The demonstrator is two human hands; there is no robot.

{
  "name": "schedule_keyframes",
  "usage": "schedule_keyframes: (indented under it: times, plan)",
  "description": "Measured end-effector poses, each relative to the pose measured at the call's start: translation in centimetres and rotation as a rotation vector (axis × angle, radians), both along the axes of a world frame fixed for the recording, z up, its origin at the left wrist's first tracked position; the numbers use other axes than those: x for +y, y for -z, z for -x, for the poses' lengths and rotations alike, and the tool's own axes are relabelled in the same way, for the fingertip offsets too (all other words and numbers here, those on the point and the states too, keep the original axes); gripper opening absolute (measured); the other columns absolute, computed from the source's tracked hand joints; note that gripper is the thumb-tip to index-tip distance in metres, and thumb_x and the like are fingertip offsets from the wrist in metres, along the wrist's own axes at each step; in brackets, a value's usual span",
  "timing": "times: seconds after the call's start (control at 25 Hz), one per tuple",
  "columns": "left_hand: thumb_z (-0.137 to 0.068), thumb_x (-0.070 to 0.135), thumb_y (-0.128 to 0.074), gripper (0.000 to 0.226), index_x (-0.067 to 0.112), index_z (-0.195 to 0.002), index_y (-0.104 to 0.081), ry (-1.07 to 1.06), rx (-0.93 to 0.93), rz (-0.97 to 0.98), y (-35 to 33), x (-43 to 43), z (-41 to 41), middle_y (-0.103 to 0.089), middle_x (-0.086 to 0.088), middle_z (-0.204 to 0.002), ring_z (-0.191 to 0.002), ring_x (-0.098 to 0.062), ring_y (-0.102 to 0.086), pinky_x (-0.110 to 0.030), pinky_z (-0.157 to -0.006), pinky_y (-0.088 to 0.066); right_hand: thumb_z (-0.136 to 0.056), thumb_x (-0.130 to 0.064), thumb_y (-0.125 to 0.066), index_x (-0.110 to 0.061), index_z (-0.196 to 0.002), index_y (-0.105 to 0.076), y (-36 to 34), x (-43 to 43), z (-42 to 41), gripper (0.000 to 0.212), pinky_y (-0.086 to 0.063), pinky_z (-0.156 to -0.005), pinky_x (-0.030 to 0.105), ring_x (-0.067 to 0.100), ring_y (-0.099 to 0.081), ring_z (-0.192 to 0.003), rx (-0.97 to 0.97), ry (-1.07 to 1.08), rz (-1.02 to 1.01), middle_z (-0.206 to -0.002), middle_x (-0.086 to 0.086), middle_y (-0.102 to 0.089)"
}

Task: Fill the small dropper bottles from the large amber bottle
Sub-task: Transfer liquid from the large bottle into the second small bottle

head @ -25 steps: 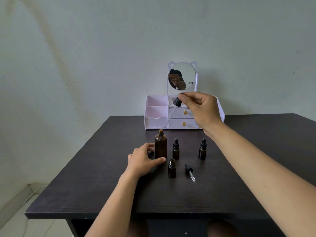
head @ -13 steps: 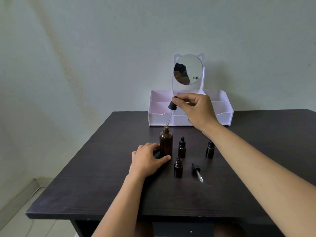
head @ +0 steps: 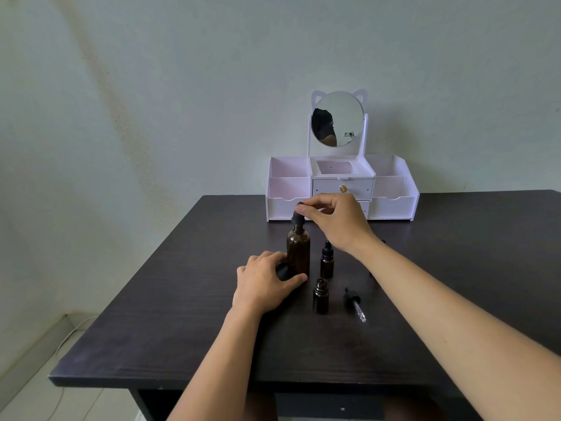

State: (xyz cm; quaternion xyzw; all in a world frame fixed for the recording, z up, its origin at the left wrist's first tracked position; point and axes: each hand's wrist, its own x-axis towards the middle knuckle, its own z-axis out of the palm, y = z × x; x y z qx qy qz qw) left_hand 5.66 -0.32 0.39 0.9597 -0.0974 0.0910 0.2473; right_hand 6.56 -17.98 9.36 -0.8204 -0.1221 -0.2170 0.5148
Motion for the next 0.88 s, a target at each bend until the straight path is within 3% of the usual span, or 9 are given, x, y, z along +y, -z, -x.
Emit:
schedule_keyframes:
  times: [0.12,0.44,0.56,0.72,0.88]
  plan:
    - [-0.078,0.075,-0.060,0.060,0.040,-0.127,-0.057,0.000,-0.002,-0.001,0.0,0.0,0.0,-0.056,0.011,-0.134,-0.124,-0.018,-0.048,-0.044,-0.099,-0.034,-0.087,-0.034,-0.076,-0.025,-0.096,-0.079,-0.2,-0.1,0.1,0.013,-0.043,-0.069,0.009,0.008,-0.063,-0.080,0.010,-0.007,0.026,-0.087,-0.017,-0.071]
    - [-0.079,0.075,-0.060,0.060,0.040,-0.128,-0.056,0.011,0.015,-0.012,-0.1,0.0,0.0,-0.056,0.011,-0.134,-0.124,-0.018,-0.047,-0.044,-0.099,-0.034,-0.088,-0.035,-0.075,-0.026,-0.097,-0.079,-0.7,-0.1,0.0,0.014,-0.050,-0.076,0.019,0.008,-0.067,-0.087,-0.031,0.003,0.009,-0.093,-0.015,-0.075]
    - [-0.078,0.075,-0.059,0.060,0.040,-0.127,-0.057,0.006,0.011,-0.009,-0.1,0.0,-0.1,-0.056,0.012,-0.133,-0.124,-0.017,-0.048,-0.043,-0.098,-0.034,-0.089,-0.031,-0.075,-0.025,-0.094,-0.080,-1.9,-0.3,0.1,0.009,-0.051,-0.081,0.018,0.001,-0.067,-0.086,-0.076,0.001,-0.054,-0.093,-0.016,-0.076]
    - [-0.079,0.075,-0.059,0.059,0.040,-0.126,-0.057,-0.001,0.001,-0.008,-0.1,-0.1,0.4,-0.057,0.013,-0.131,-0.122,-0.016,-0.049,-0.040,-0.097,-0.033,-0.090,-0.027,-0.075,-0.021,-0.096,-0.080,-4.4,-1.1,0.8,0.010,-0.050,-0.070,0.014,-0.002,-0.066,-0.079,-0.158,0.014,-0.175,-0.089,-0.014,-0.076]
    - [-0.079,0.064,-0.067,0.068,0.038,-0.137,-0.042,0.020,0.012,0.076,-0.2,-0.1,0.9,-0.059,0.017,-0.126,-0.121,-0.012,-0.050,-0.040,-0.102,-0.034,-0.089,-0.027,-0.076,-0.021,-0.099,-0.078,-6.7,-2.4,2.3,0.012,-0.052,-0.069,0.017,-0.005,-0.063,-0.067,-0.200,0.045,-0.285,-0.083,-0.011,-0.075]
